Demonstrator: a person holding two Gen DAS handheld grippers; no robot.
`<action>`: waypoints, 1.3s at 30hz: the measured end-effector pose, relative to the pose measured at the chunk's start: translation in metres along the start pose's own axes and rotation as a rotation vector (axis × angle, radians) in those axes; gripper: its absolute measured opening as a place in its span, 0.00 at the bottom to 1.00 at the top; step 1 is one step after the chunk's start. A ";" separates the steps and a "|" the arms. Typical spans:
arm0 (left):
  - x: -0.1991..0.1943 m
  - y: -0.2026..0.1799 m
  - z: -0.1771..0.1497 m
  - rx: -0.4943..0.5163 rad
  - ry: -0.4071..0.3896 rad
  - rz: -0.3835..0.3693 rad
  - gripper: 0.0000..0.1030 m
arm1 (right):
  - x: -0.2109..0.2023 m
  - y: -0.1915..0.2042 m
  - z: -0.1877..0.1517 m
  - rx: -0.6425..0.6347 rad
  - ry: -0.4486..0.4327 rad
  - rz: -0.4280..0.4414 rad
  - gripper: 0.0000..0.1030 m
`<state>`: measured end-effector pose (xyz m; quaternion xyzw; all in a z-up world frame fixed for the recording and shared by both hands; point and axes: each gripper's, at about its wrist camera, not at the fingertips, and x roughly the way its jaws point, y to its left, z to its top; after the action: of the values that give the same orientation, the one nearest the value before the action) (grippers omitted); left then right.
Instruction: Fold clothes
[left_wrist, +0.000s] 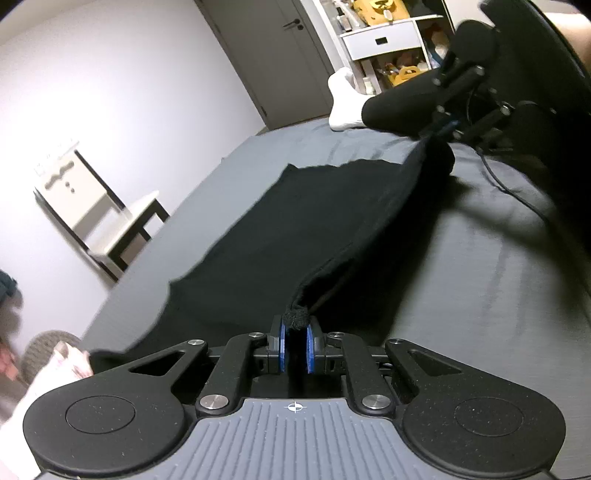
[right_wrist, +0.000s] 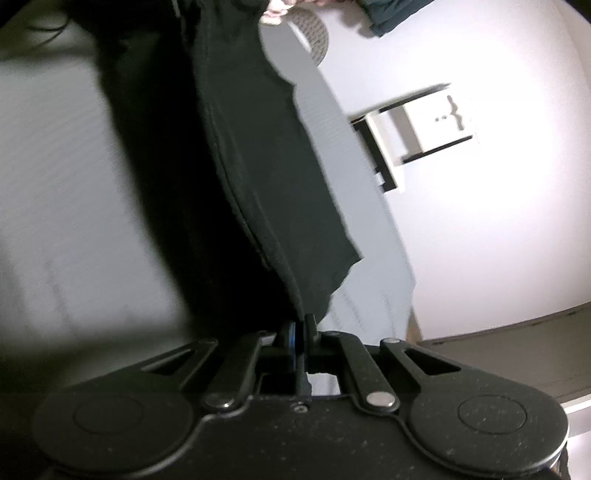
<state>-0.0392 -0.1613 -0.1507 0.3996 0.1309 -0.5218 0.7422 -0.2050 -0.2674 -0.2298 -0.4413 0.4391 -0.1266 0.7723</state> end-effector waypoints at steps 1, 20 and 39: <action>-0.001 0.004 0.005 0.018 -0.003 0.007 0.10 | 0.004 -0.006 0.001 -0.001 -0.012 -0.013 0.04; 0.120 0.090 0.086 0.058 0.264 0.084 0.10 | 0.134 -0.078 0.042 0.054 -0.143 0.007 0.04; 0.214 0.138 0.018 -0.403 0.335 0.094 0.11 | 0.227 -0.117 0.051 0.269 -0.141 0.276 0.05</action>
<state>0.1677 -0.2990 -0.2070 0.3303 0.3345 -0.3769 0.7981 -0.0100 -0.4388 -0.2544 -0.2777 0.4192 -0.0457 0.8632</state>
